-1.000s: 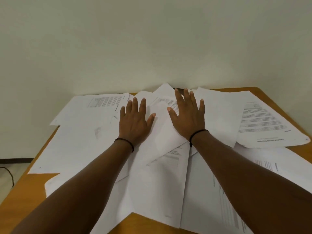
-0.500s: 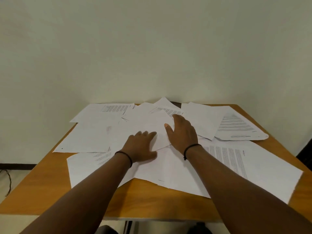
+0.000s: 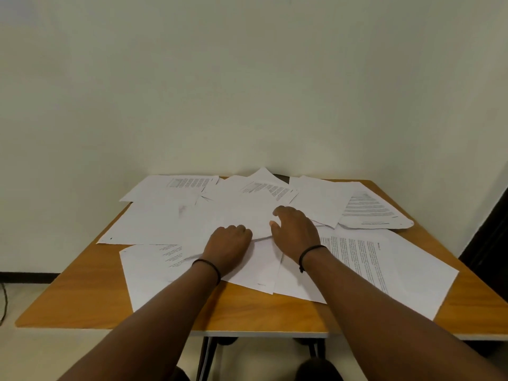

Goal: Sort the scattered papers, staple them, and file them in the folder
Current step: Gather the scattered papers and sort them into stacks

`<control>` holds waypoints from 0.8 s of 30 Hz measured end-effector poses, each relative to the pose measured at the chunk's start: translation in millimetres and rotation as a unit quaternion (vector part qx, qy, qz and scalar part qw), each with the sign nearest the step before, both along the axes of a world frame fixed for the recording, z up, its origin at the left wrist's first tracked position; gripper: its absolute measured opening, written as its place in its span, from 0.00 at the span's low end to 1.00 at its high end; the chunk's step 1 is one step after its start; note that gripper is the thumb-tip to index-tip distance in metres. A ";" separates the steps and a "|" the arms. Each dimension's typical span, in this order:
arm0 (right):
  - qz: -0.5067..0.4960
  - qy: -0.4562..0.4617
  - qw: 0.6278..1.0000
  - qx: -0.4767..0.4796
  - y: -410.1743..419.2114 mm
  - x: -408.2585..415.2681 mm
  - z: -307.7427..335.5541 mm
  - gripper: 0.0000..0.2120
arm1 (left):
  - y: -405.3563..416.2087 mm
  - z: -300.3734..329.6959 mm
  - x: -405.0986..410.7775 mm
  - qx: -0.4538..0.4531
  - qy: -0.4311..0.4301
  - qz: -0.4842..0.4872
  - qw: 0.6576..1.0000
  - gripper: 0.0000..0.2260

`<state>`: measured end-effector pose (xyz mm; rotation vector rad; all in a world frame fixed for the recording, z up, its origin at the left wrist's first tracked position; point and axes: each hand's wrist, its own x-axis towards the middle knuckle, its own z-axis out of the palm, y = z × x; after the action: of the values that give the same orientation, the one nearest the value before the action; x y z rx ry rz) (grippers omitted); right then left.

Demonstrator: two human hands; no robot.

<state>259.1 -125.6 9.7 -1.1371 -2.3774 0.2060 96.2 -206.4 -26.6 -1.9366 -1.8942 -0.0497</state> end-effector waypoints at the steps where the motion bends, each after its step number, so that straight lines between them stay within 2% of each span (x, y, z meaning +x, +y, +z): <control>1: 0.026 -0.018 0.999 0.014 -1.3 1.7 1.3 0.21 | -2.4 0.6 -4.6 0.039 0.008 -0.021 0.999 0.11; 3: 0.065 -0.067 0.995 0.035 -5.0 2.2 4.6 0.29 | -5.9 7.0 -9.9 0.101 0.007 -0.072 0.992 0.10; 4: 0.074 -0.086 0.992 0.048 -8.2 0.5 6.0 0.30 | -8.6 14.2 -10.5 0.134 0.010 -0.098 0.986 0.10; 5: 0.074 -0.092 0.991 0.066 -10.3 -1.6 5.7 0.27 | -10.0 20.5 -10.6 0.173 0.016 -0.120 0.977 0.10; 7: 0.064 -0.082 0.990 0.101 -16.7 -7.9 9.8 0.14 | -13.0 34.2 -12.0 0.240 0.027 -0.135 0.961 0.11; 9: 0.042 -0.053 0.992 0.108 -23.0 -14.8 18.6 0.10 | -20.1 47.2 -14.4 0.285 0.019 -0.120 0.951 0.12; 12: 0.007 0.037 0.997 0.067 -28.0 -20.7 37.7 0.10 | -39.3 59.6 -25.9 0.361 -0.077 -0.052 0.928 0.18; 14: -0.002 0.117 0.993 0.000 -29.3 -20.9 54.8 0.09 | -54.4 66.4 -35.8 0.414 -0.190 0.032 0.889 0.22; 17: 0.037 0.273 0.955 -0.113 -27.7 -12.9 79.6 0.05 | -67.5 75.4 -50.9 0.432 -0.409 0.133 0.793 0.28; 18: 0.054 0.318 0.933 -0.157 -27.6 -8.8 88.2 0.04 | -69.2 81.4 -55.1 0.412 -0.504 0.142 0.746 0.30; 21: 0.089 0.400 0.872 -0.267 -30.7 4.8 102.5 0.06 | -71.4 95.7 -69.3 0.271 -0.764 0.114 0.574 0.36; 22: 0.103 0.422 0.850 -0.299 -31.9 8.3 103.2 0.07 | -72.1 99.3 -71.6 0.223 -0.812 0.090 0.532 0.34; 24: 0.122 0.433 0.825 -0.344 -33.0 12.8 98.8 0.09 | -72.5 105.7 -71.9 0.155 -0.860 0.028 0.486 0.31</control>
<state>271.9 -158.6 108.6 -0.7227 -1.5910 1.4289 24.3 -278.9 79.1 -1.1445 -2.2459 -2.9861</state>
